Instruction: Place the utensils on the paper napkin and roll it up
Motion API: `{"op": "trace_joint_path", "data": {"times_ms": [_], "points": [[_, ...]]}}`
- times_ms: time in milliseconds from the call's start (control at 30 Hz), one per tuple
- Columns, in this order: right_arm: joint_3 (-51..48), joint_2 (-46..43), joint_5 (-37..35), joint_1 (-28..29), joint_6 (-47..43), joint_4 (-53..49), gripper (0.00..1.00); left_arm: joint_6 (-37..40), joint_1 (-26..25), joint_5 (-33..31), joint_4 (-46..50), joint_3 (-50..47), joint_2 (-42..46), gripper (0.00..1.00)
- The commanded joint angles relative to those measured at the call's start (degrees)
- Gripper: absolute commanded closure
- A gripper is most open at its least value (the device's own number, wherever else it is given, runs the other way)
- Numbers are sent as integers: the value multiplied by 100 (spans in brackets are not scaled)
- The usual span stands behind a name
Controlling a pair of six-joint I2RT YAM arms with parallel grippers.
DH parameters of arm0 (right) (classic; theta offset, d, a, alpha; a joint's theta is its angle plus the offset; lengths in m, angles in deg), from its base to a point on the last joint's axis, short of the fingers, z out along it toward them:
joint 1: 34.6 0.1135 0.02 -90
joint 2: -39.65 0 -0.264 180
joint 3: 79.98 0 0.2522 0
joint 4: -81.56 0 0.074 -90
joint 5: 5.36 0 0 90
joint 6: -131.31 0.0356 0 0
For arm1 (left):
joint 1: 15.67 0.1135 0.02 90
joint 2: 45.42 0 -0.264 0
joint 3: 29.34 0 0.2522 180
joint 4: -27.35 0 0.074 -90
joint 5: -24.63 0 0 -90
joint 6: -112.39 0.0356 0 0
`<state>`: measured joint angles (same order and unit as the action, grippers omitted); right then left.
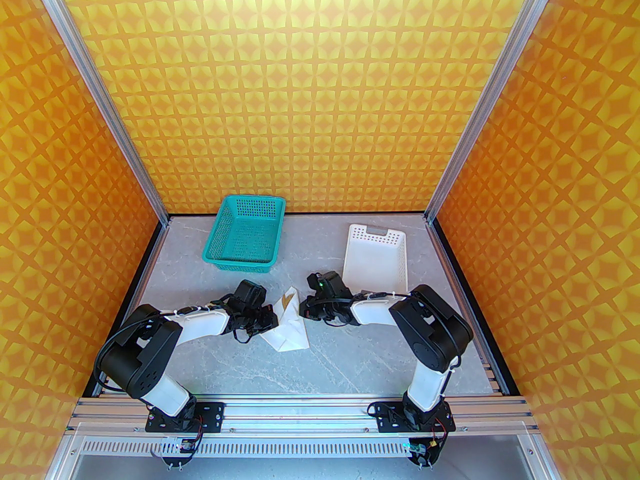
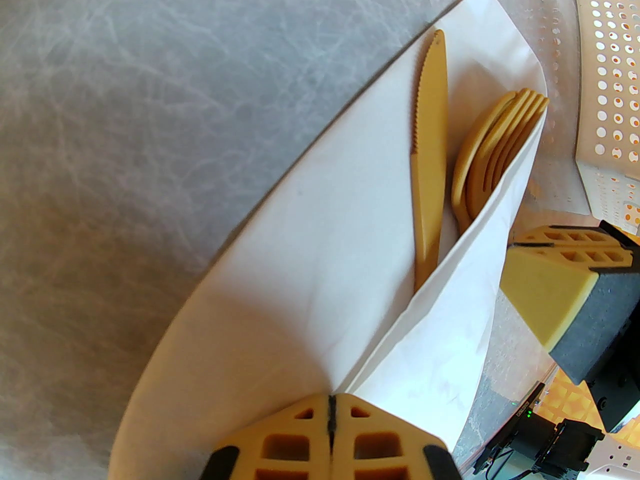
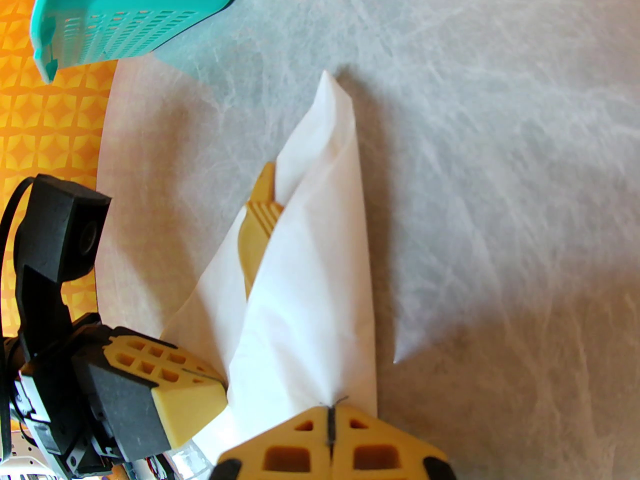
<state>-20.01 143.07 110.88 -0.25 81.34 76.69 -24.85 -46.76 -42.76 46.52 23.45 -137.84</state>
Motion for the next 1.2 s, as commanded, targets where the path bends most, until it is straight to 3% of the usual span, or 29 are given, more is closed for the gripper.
{"op": "trace_joint_path", "data": {"times_ms": [0, 500, 900, 1167], "points": [[-146, -210, 132, -3, 73, 113, 100, 92, -33, -134, 162, 88, -144, 100], [-314, -114, -37, 90, 131, 2, 100, 110, -35, -136, 197, 114, -133, 100], [-515, -861, -145, 234, 143, -309, 100, 119, -38, -134, 203, 119, -135, 100], [-778, -887, -325, 424, 320, -170, 100, 127, -38, -134, 198, 114, -118, 100]]}}
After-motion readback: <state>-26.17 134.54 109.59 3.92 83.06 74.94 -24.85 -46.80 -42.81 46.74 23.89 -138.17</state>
